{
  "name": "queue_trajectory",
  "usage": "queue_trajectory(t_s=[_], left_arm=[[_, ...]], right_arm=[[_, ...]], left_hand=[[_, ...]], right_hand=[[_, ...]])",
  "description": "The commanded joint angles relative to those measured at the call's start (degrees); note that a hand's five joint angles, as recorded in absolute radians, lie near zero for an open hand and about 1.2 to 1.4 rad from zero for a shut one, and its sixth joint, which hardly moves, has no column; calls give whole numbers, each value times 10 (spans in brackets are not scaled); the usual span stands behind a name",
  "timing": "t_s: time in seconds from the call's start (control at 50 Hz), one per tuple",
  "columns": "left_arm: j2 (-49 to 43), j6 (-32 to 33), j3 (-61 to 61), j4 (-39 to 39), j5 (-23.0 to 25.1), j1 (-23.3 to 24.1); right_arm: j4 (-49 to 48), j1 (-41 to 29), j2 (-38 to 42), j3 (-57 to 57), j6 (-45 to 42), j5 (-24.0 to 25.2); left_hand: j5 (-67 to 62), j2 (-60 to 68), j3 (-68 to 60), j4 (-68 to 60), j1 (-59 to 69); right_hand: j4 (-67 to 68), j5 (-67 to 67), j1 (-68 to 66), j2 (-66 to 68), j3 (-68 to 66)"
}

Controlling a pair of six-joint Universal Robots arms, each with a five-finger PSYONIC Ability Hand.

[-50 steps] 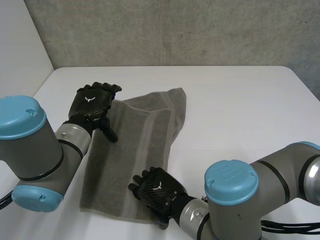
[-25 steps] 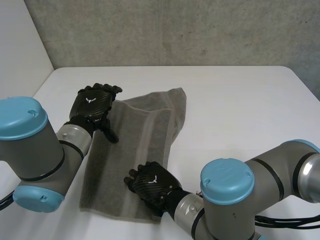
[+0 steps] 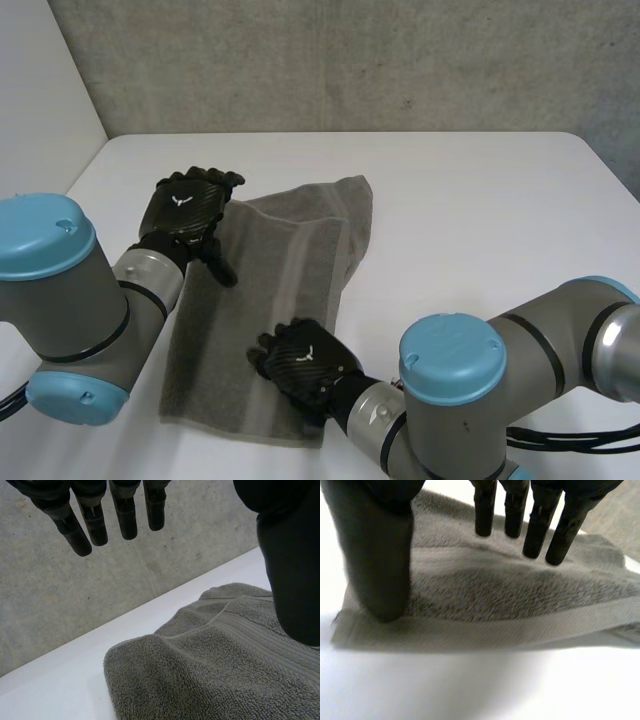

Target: Fold the towel.

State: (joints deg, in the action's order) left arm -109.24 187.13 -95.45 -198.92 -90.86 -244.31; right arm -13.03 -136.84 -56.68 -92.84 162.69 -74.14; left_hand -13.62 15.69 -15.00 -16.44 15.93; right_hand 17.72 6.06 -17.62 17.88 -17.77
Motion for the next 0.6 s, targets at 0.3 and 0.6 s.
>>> queue_trajectory(t_s=[0.3, 0.6], left_arm=[[97, 29, -91, 115, 4, -42], [32, 119, -141, 93, 3, -95]], right_arm=[[41, 89, -71, 65, 8, -67], [105, 81, 72, 184, 4, -14]], left_hand=[[111, -31, 24, 39, -34], [107, -28, 21, 35, -30]], right_hand=[[-65, -48, 64, -66, 65], [8, 24, -9, 6, -7]])
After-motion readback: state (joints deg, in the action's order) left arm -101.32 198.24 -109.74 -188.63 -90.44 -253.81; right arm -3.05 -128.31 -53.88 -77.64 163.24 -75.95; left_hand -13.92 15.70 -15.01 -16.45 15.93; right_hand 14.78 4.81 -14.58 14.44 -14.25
